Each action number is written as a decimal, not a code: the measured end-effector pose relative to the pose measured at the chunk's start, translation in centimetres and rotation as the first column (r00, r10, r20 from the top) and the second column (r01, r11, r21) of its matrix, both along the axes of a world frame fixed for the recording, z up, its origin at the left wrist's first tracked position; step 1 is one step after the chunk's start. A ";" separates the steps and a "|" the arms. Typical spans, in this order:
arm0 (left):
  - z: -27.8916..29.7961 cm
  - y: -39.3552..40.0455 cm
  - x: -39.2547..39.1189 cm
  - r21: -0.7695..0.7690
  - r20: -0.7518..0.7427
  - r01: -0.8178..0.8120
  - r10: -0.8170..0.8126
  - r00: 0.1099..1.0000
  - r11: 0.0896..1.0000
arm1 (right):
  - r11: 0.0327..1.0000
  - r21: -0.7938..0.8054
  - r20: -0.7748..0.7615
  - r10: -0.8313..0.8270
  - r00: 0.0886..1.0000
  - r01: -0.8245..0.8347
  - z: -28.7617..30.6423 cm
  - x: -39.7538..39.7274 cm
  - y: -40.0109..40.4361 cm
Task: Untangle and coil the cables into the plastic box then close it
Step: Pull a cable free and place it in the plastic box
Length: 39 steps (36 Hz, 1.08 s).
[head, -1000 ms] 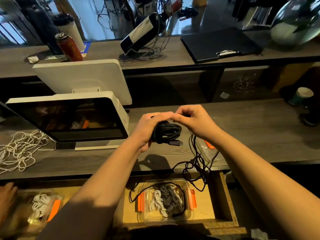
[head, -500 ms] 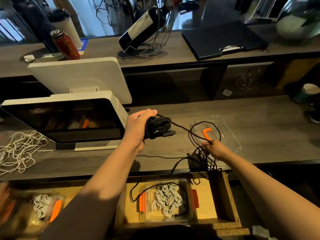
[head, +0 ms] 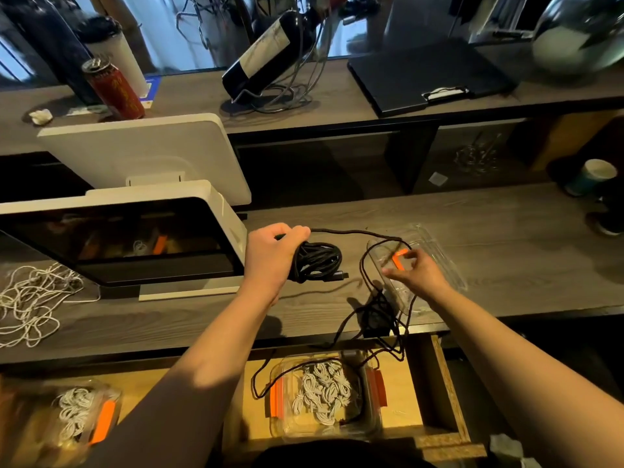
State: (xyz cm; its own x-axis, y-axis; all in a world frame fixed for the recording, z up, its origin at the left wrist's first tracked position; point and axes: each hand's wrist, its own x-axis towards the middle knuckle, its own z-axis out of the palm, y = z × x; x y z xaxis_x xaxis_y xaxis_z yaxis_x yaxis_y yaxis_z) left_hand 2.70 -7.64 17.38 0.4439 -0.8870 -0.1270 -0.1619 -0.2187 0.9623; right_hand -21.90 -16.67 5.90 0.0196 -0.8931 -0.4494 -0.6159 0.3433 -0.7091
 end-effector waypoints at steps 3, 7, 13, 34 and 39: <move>-0.2 0.3 -0.3 -0.006 0.071 0.052 -0.051 0.996 0.999 | 0.982 -0.176 -0.027 0.071 0.997 -0.074 1.9 1.1 1.2; -0.2 0.6 -1.4 -0.019 0.076 0.087 -0.085 0.993 0.996 | 0.901 -0.380 0.192 0.299 0.935 -0.210 6.5 4.8 4.3; 0.8 1.5 -2.2 -0.044 -0.022 0.299 -0.300 0.954 0.953 | 0.812 -0.498 0.351 0.510 0.785 -0.305 10.3 7.5 7.1; 1.6 3.0 -4.2 -0.190 -0.086 -0.351 0.341 0.936 0.917 | 0.769 -0.389 0.017 0.556 0.831 -0.507 9.3 8.9 14.9; 0.8 2.8 -3.8 -0.274 0.152 -0.289 0.338 0.929 0.917 | 0.619 -0.418 -0.178 0.662 0.728 -0.665 11.2 9.1 16.5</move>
